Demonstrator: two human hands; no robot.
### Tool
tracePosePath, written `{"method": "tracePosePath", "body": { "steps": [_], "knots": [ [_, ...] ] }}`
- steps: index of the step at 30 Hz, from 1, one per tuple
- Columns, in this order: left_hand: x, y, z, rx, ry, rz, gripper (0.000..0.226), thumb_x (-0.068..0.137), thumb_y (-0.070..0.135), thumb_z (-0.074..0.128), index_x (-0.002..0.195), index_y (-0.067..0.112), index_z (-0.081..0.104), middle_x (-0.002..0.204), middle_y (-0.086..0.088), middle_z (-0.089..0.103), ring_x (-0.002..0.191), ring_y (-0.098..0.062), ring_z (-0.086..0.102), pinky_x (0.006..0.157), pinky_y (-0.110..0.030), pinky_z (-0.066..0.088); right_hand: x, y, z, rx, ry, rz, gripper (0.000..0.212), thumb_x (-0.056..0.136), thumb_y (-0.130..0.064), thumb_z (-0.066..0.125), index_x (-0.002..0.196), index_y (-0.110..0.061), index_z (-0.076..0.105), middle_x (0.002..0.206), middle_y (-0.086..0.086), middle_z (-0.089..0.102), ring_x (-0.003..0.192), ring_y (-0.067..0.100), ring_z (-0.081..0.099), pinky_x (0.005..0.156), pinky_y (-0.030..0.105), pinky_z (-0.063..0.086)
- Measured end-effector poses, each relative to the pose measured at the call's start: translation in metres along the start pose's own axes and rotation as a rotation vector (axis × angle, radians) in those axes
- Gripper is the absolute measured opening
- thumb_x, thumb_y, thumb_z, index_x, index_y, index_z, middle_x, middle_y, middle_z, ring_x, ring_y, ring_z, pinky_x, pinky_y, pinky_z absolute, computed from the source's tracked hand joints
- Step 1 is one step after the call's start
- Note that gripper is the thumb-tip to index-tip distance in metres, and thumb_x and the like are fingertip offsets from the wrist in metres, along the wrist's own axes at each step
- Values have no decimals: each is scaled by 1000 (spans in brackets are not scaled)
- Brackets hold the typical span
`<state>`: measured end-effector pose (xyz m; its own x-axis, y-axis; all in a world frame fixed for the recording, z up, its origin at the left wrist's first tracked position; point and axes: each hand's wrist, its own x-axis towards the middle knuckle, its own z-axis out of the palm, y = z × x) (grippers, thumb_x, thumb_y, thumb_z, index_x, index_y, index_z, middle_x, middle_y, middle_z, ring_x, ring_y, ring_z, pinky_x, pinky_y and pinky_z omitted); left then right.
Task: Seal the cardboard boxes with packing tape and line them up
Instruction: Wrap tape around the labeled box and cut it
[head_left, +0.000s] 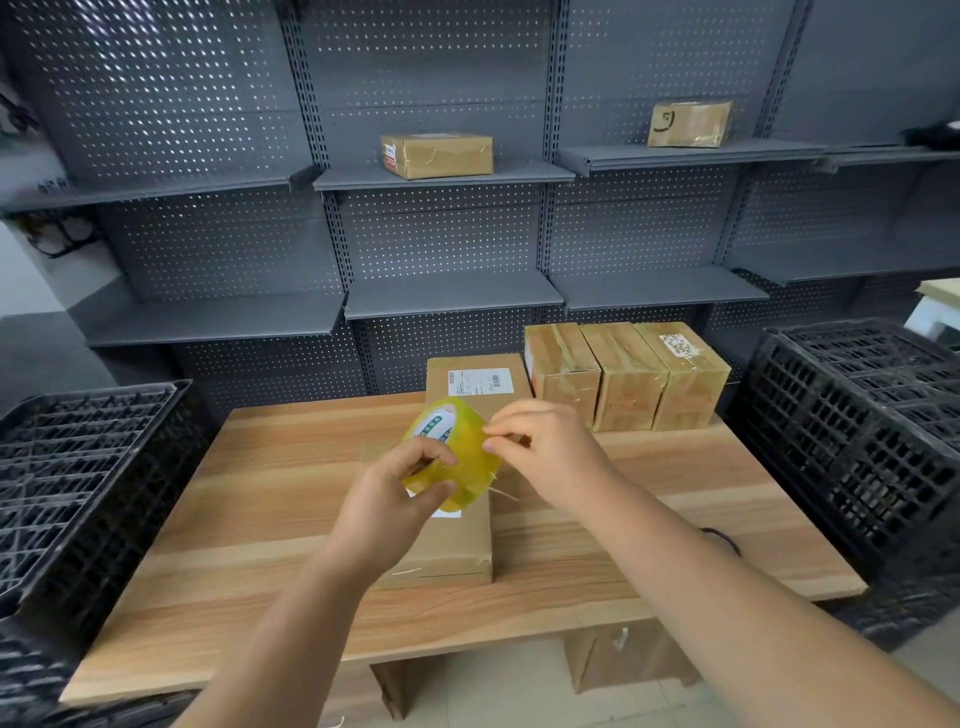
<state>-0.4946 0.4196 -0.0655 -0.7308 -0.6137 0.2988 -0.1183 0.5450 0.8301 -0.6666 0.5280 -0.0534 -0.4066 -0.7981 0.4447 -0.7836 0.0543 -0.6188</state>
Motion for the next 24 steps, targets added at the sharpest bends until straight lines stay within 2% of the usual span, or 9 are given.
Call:
{"method": "tracePosePath", "body": {
  "steps": [2, 5, 9, 11, 13, 15, 18, 22, 24],
  "knots": [
    [-1, 0, 0, 4, 7, -4, 35, 80, 4, 75, 84, 37, 63, 89, 17, 67, 90, -3, 61, 75, -8, 41, -1, -2, 2, -55, 27, -55, 10, 84, -11, 74, 92, -9, 79, 96, 1, 72, 83, 9, 61, 81, 21, 48],
    [-1, 2, -2, 29, 20, 4, 35, 80, 5, 75, 83, 37, 63, 86, 17, 66, 87, -3, 60, 73, -7, 40, 0, -4, 3, -180, 25, -139, 10, 87, -9, 68, 91, -9, 78, 92, 0, 71, 82, 14, 64, 78, 28, 52],
    [-1, 8, -6, 62, 3, 30, 35, 80, 5, 75, 83, 37, 63, 84, 20, 64, 83, -2, 58, 70, -7, 40, 3, -8, 4, -352, 33, -190, 13, 88, -8, 61, 85, -6, 74, 90, 3, 68, 81, 24, 63, 66, 35, 54],
    [-1, 10, -8, 92, -14, 46, 35, 80, 5, 75, 83, 37, 63, 79, 25, 62, 79, 0, 56, 68, -7, 39, 5, -11, 6, -433, 54, -236, 10, 80, -3, 63, 71, -5, 67, 77, 4, 62, 70, 26, 61, 53, 33, 51],
    [-2, 10, -8, 112, -26, 60, 36, 80, 5, 75, 83, 38, 63, 76, 26, 60, 76, 0, 54, 67, -8, 38, 7, -15, 6, -477, 43, -290, 17, 65, 4, 70, 60, -7, 57, 65, 3, 54, 60, 24, 55, 45, 27, 43],
    [-2, 7, -8, 120, -29, 54, 36, 79, 5, 75, 81, 39, 63, 77, 23, 61, 76, -3, 55, 67, -11, 40, 9, -21, 4, -522, -15, -338, 25, 55, 4, 74, 56, -8, 52, 61, 2, 49, 56, 23, 51, 48, 23, 32],
    [-3, 3, -4, 118, -9, 33, 37, 78, 7, 75, 84, 40, 62, 79, 16, 63, 79, -7, 57, 71, -18, 44, 12, -21, 4, -523, -49, -323, 28, 52, 2, 74, 54, -9, 48, 59, 2, 47, 55, 21, 48, 52, 22, 26],
    [-1, 3, 5, 59, 55, -41, 39, 77, 8, 76, 83, 44, 61, 78, 9, 64, 79, -6, 59, 73, -25, 48, 11, -17, 4, -459, -113, -196, 17, 74, -5, 59, 63, -12, 47, 71, -2, 45, 70, 19, 42, 55, 31, 33],
    [4, 0, 4, 22, 99, -101, 39, 78, 10, 75, 85, 45, 61, 82, 9, 68, 86, -7, 63, 77, -30, 51, 6, -18, 5, -420, -164, -170, 12, 76, -10, 57, 66, -14, 51, 72, -6, 44, 72, 17, 43, 57, 32, 39]
  ]
}}
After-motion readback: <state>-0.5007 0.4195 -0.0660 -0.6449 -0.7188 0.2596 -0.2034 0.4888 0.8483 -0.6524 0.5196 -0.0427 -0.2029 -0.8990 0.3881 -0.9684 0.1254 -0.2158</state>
